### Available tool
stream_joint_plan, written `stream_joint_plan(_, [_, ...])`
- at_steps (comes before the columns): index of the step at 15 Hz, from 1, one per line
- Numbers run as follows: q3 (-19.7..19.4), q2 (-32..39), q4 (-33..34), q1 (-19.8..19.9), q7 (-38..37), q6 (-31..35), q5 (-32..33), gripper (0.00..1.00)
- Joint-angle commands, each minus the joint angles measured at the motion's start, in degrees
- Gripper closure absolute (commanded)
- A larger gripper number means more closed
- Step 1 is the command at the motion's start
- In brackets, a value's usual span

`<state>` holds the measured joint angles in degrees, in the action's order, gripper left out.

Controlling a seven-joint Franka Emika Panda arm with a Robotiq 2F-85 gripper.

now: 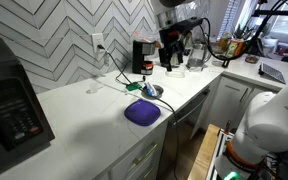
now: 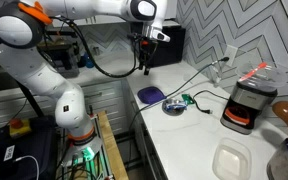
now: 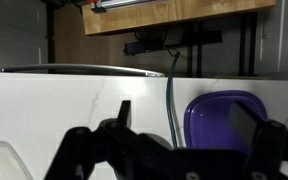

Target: Put the candy bar in the lunch box

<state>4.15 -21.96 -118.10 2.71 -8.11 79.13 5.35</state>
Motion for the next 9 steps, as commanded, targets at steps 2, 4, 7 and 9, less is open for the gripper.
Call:
stream_joint_plan(2, [-0.7,0.1,0.2,-0.9,-0.3,-0.2,0.2,0.0])
stream_joint_plan(4, [-0.6,0.5,0.1,-0.5,-2.8,1.3,-0.4,0.0])
stream_joint_plan(7, [-2.4,1.6,0.0,2.2,-9.5,5.3,0.6,0.0])
stream_joint_plan(9, [-4.0,2.4,-0.7,4.0,-12.7,7.0,1.1,0.0])
